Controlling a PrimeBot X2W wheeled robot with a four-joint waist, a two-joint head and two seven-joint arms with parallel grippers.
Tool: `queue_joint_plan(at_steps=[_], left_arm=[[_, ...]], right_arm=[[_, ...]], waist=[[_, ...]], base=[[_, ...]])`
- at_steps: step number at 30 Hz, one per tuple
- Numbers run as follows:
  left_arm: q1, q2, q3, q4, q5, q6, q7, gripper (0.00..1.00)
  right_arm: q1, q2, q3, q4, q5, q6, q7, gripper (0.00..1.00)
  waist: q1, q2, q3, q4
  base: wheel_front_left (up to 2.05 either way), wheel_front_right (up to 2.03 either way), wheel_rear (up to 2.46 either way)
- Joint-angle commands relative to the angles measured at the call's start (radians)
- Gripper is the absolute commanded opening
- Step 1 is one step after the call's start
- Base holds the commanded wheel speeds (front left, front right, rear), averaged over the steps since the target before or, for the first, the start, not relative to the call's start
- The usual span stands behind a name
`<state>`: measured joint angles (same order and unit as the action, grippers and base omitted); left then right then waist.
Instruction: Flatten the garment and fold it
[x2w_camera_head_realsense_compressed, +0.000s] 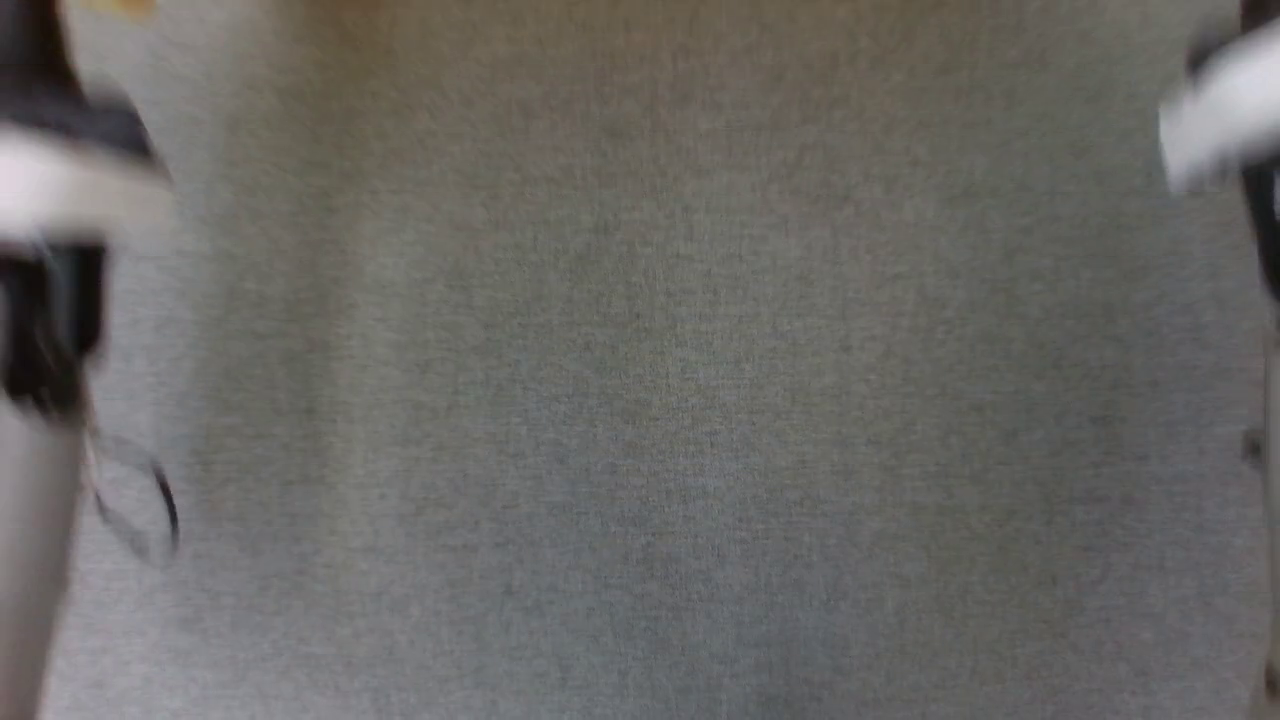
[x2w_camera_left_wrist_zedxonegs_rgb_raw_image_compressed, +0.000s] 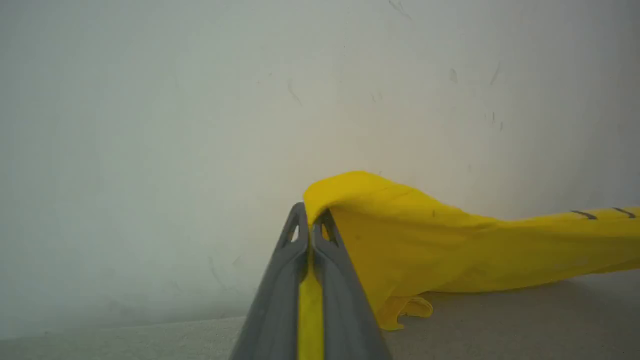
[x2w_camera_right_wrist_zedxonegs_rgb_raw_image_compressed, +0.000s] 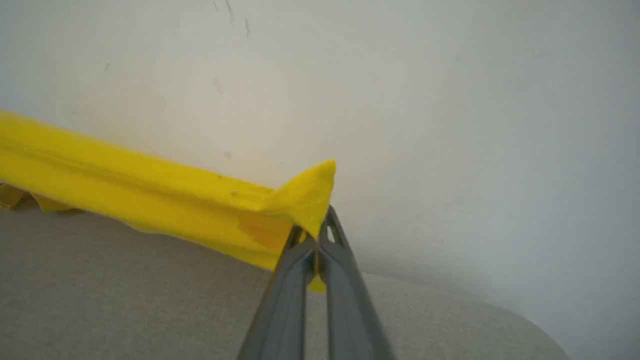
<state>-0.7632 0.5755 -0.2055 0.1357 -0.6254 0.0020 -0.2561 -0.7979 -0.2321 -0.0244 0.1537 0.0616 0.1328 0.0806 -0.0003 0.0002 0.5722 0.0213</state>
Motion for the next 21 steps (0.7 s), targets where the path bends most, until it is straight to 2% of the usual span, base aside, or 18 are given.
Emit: queue_joint_plan(at_steps=[1, 6, 12, 21], left_arm=[[0.056, 0.007, 0.009, -0.024, 0.008, 0.019, -0.006, 0.00], [0.344, 0.006, 0.019, -0.139, 0.013, 0.096, -0.003, 0.00], [0.601, 0.023, -0.017, -0.186, 0.024, 0.167, 0.067, 0.00], [0.863, 0.052, -0.109, -0.222, -0.073, 0.165, 0.288, 0.00]], right_arm=[[0.062, -0.005, -0.016, -0.038, 0.017, -0.002, 0.013, 0.00], [0.345, 0.027, -0.064, -0.213, 0.053, -0.002, 0.072, 0.00], [0.593, 0.071, -0.094, -0.236, 0.084, -0.002, 0.110, 0.00], [0.834, 0.070, -0.128, -0.179, 0.170, -0.002, 0.178, 0.00]], waist=[[0.0003, -0.0002, -0.126, 0.008], [0.0003, -0.0002, -0.193, 0.000], [0.0003, -0.0002, -0.270, 0.005], [0.0003, -0.0002, -0.395, 0.016]], base=[[0.00, 0.00, 0.00], [0.00, 0.00, 0.00], [0.00, 0.00, 0.00], [0.00, 0.00, 0.00]])
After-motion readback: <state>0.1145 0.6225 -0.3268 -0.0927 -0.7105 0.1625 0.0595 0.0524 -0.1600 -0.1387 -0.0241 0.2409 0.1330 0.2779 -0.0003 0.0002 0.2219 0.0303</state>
